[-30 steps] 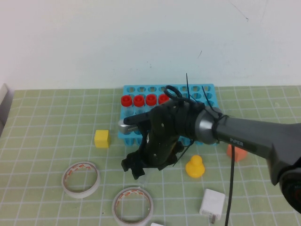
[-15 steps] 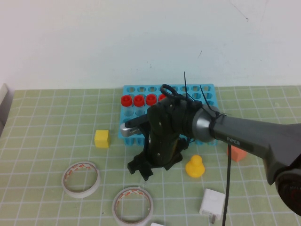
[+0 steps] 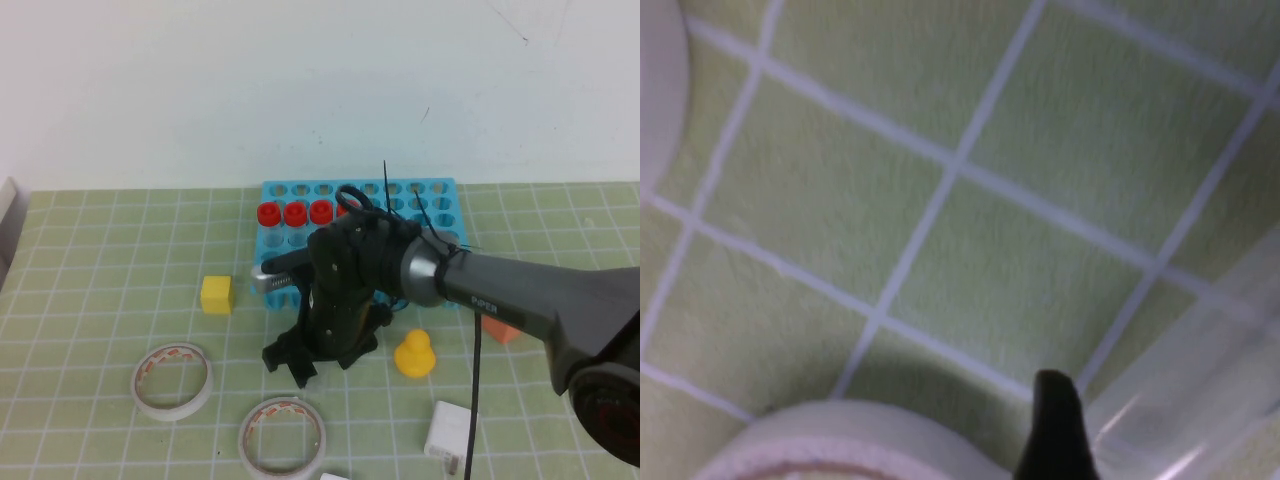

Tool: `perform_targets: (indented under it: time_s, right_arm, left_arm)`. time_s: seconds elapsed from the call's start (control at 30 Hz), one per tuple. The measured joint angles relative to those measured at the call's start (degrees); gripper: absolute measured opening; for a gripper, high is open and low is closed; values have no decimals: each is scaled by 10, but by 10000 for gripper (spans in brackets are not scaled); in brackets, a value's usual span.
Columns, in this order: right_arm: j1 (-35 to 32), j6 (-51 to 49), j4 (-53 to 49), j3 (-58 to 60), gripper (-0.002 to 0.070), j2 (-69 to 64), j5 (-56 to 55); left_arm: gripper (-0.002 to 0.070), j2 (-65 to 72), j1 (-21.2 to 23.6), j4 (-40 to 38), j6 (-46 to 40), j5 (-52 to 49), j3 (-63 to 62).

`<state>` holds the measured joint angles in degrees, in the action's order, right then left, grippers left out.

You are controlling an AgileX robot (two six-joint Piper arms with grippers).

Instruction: Place the test tubes

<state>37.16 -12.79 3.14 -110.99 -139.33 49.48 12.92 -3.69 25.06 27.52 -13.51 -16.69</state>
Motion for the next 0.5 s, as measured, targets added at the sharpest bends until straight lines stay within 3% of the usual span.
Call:
perform_targets:
  time_s: [0.3,0.5]
  right_arm:
    - [2,50,-37,0,465,-2,54]
    - [2,80,-47,0,331,-2,61]
  left_arm:
    - [-1,0,0,1,0,0,0]
    - [-1,0,0,1,0,0,0]
